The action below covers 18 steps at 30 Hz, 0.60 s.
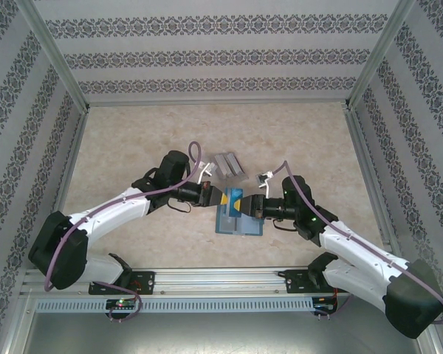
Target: Put the credit cards into the card holder
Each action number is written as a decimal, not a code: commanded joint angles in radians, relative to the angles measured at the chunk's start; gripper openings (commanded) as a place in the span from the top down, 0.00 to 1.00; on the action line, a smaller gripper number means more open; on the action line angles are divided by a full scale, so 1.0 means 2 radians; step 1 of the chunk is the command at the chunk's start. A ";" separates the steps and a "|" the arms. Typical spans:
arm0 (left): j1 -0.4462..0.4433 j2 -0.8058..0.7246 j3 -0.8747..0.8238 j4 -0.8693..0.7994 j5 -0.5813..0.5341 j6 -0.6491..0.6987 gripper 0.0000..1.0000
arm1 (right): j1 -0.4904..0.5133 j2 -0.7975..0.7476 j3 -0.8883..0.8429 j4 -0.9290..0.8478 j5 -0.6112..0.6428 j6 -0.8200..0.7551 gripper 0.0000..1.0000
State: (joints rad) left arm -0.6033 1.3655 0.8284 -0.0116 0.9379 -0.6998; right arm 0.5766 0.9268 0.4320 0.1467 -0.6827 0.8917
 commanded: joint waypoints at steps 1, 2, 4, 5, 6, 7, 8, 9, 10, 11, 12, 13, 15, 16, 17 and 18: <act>-0.005 0.012 0.008 -0.015 -0.021 0.012 0.63 | -0.007 -0.016 -0.004 0.003 -0.012 -0.006 0.86; -0.004 0.012 0.010 -0.030 -0.031 0.017 0.55 | -0.009 -0.013 -0.006 -0.008 -0.007 -0.007 0.89; 0.000 0.012 0.010 -0.046 -0.046 0.019 0.51 | -0.013 -0.002 -0.012 -0.025 0.002 0.001 0.93; 0.001 0.010 0.007 -0.051 -0.052 0.018 0.49 | -0.013 0.006 -0.016 -0.021 0.000 0.007 0.94; 0.001 0.007 0.004 -0.057 -0.061 0.020 0.47 | -0.013 0.011 -0.020 -0.020 0.001 0.012 0.94; 0.001 0.006 0.001 -0.067 -0.071 0.023 0.44 | -0.013 0.017 -0.024 -0.021 0.004 0.014 0.94; 0.002 0.006 -0.001 -0.081 -0.088 0.027 0.42 | -0.015 0.021 -0.027 -0.021 0.007 0.014 0.94; 0.002 0.008 -0.002 -0.096 -0.104 0.033 0.42 | -0.016 0.024 -0.031 -0.025 0.010 0.012 0.94; 0.002 0.013 -0.001 -0.113 -0.121 0.037 0.41 | -0.020 0.027 -0.032 -0.032 0.014 0.010 0.94; 0.001 0.020 0.000 -0.130 -0.139 0.041 0.40 | -0.024 0.031 -0.033 -0.038 0.015 0.007 0.94; 0.000 0.025 -0.001 -0.142 -0.156 0.042 0.40 | -0.028 0.036 -0.034 -0.042 0.014 0.003 0.93; -0.001 0.032 -0.003 -0.151 -0.174 0.042 0.40 | -0.033 0.044 -0.036 -0.045 0.011 0.000 0.93; -0.004 0.045 -0.009 -0.148 -0.188 0.037 0.41 | -0.046 0.065 -0.040 -0.043 -0.002 -0.011 0.93; -0.004 0.054 -0.009 -0.147 -0.190 0.030 0.41 | -0.053 0.077 -0.041 -0.041 -0.011 -0.014 0.93; -0.005 0.063 -0.007 -0.147 -0.190 0.027 0.42 | -0.059 0.090 -0.041 -0.036 -0.019 -0.014 0.93; -0.006 0.070 -0.006 -0.147 -0.190 0.024 0.43 | -0.063 0.098 -0.041 -0.030 -0.023 -0.013 0.93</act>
State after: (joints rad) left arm -0.6025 1.4704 0.8249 -0.2470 0.6197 -0.6540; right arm 0.4728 1.0809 0.3672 0.0788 -0.6846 0.8913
